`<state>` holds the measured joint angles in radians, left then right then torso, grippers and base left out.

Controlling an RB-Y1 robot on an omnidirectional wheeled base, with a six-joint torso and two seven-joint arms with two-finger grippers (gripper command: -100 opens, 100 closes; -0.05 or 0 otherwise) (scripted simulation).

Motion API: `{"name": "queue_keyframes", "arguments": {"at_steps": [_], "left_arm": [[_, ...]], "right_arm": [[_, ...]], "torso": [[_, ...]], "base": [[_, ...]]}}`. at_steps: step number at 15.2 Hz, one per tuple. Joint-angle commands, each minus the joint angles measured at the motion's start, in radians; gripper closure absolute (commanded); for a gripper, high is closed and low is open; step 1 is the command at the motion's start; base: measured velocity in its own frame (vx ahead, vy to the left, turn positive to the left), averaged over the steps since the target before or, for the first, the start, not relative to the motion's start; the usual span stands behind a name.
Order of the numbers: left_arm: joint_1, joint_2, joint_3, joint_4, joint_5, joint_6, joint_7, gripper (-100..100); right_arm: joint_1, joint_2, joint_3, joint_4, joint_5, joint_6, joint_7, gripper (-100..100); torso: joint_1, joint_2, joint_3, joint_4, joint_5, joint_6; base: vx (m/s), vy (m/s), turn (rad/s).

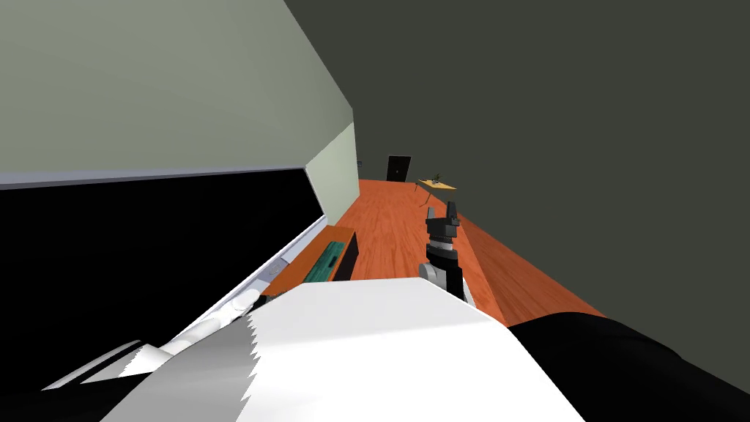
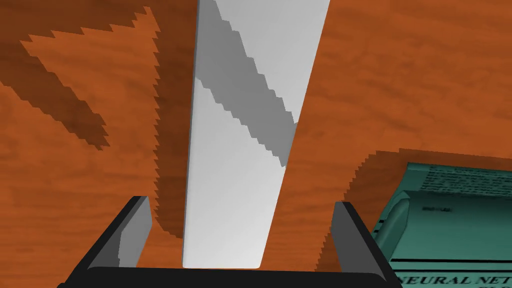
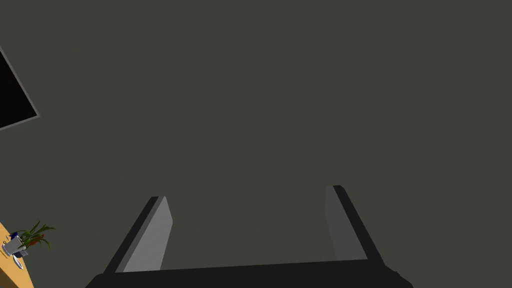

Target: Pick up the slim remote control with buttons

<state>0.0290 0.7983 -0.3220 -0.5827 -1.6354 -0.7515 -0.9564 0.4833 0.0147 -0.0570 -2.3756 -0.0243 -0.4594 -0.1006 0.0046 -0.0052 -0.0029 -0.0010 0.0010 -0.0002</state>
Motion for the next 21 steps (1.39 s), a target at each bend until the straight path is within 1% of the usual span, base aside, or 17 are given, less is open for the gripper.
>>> {"name": "queue_keyframes", "arguments": {"at_steps": [1,3,4,5,6,7,8,9,10,13,14,16,17,18,19,21], "left_arm": [[-0.015,-0.003,0.002,0.037,-0.003,-0.005,-0.027,-100],[-0.027,0.003,-0.01,0.08,-0.041,-0.012,-0.052,-100],[-0.027,0.003,-0.01,0.08,-0.041,-0.012,-0.052,-100],[-0.031,0.005,-0.014,0.095,-0.054,-0.015,-0.06,-100],[-0.031,0.005,-0.014,0.095,-0.054,-0.015,-0.06,-100],[-0.034,0.006,-0.018,0.109,-0.066,-0.017,-0.068,-100],[-0.029,0.007,-0.017,0.088,-0.059,-0.015,-0.051,-100],[-0.017,-0.011,-0.011,0.107,-0.047,0.006,-0.093,-100],[-0.017,-0.011,-0.011,0.107,-0.047,0.006,-0.093,-100],[-0.003,-0.028,-0.003,0.124,-0.032,0.028,-0.133,-100],[-0.003,-0.028,-0.003,0.124,-0.032,0.028,-0.133,-100],[0.006,-0.04,0.002,0.135,-0.022,0.042,-0.16,-100],[0.015,-0.051,0.007,0.146,-0.012,0.057,-0.187,-100],[0.003,-0.041,0.004,0.143,-0.019,0.04,-0.166,-100],[0.005,-0.043,0.004,0.144,-0.018,0.044,-0.172,100],[0.003,-0.043,0.005,0.142,-0.018,0.044,-0.173,100]], "right_arm": [[0.0,0.0,0.0,0.0,0.0,0.0,0.0,0],[0.0,0.0,0.0,0.0,0.0,0.0,0.0,0],[0.0,0.0,0.0,0.0,0.0,0.0,0.0,0],[0.0,0.0,0.0,0.0,0.0,0.0,0.0,0],[0.0,0.0,0.0,0.0,0.0,0.0,0.0,0],[0.0,0.0,0.0,0.0,0.0,0.0,0.0,0],[0.0,0.0,0.0,0.0,0.0,0.0,0.0,0],[0.0,0.0,0.0,0.0,0.0,0.0,0.0,0],[0.0,0.0,0.0,0.0,0.0,0.0,0.0,0],[0.0,0.0,0.0,0.0,0.0,0.0,0.0,0],[0.0,0.0,0.0,0.0,0.0,0.0,0.0,0],[0.0,0.0,0.0,0.0,0.0,0.0,0.0,0],[0.0,0.0,0.0,0.0,0.0,0.0,0.0,0],[0.0,0.0,0.0,0.0,0.0,0.0,0.0,0],[0.0,0.0,0.0,0.0,0.0,0.0,0.0,0],[0.0,0.0,0.0,0.0,0.0,0.0,0.0,0]], "torso": [[0.0,0.0,0.0,0.0,0.0,0.0],[-0.001,0.0,0.0,0.0,0.0,0.0],[-0.001,0.0,0.0,0.0,0.0,0.001],[-0.001,0.0,0.0,0.0,0.0,0.0],[-0.001,0.0,0.0,0.0,0.0,0.0],[-0.001,0.0,0.0,0.0,0.0,0.0],[-0.001,0.0,0.0,0.0,0.0,0.0],[-0.002,0.0,0.0,0.0,0.0,0.0],[-0.002,-0.001,-0.001,0.0,0.0,-0.001],[-0.004,-0.004,-0.002,-0.001,-0.001,-0.001],[-0.004,-0.004,-0.002,-0.001,-0.001,-0.001],[-0.004,-0.002,-0.001,-0.001,-0.001,-0.001],[-0.005,-0.002,-0.001,-0.001,-0.001,-0.001],[-0.005,-0.003,-0.001,-0.001,-0.001,-0.001],[-0.005,-0.003,-0.002,-0.001,-0.001,-0.001],[-0.004,-0.001,-0.001,-0.001,-0.001,-0.002]], "base": [[-0.003,0.032,-0.042],[-0.002,0.026,-0.187],[-0.003,0.035,-0.19],[-0.004,0.034,-0.117],[-0.003,0.03,-0.083],[-0.002,0.027,-0.103],[-0.001,0.019,-0.052],[0.036,0.024,0.043],[0.059,0.024,0.054],[0.06,-0.006,0.036],[0.036,-0.012,0.031],[0.015,-0.009,0.029],[0.048,-0.021,0.054],[0.038,-0.017,0.03],[0.012,-0.006,0.003],[0.005,-0.002,-0.009]]}}
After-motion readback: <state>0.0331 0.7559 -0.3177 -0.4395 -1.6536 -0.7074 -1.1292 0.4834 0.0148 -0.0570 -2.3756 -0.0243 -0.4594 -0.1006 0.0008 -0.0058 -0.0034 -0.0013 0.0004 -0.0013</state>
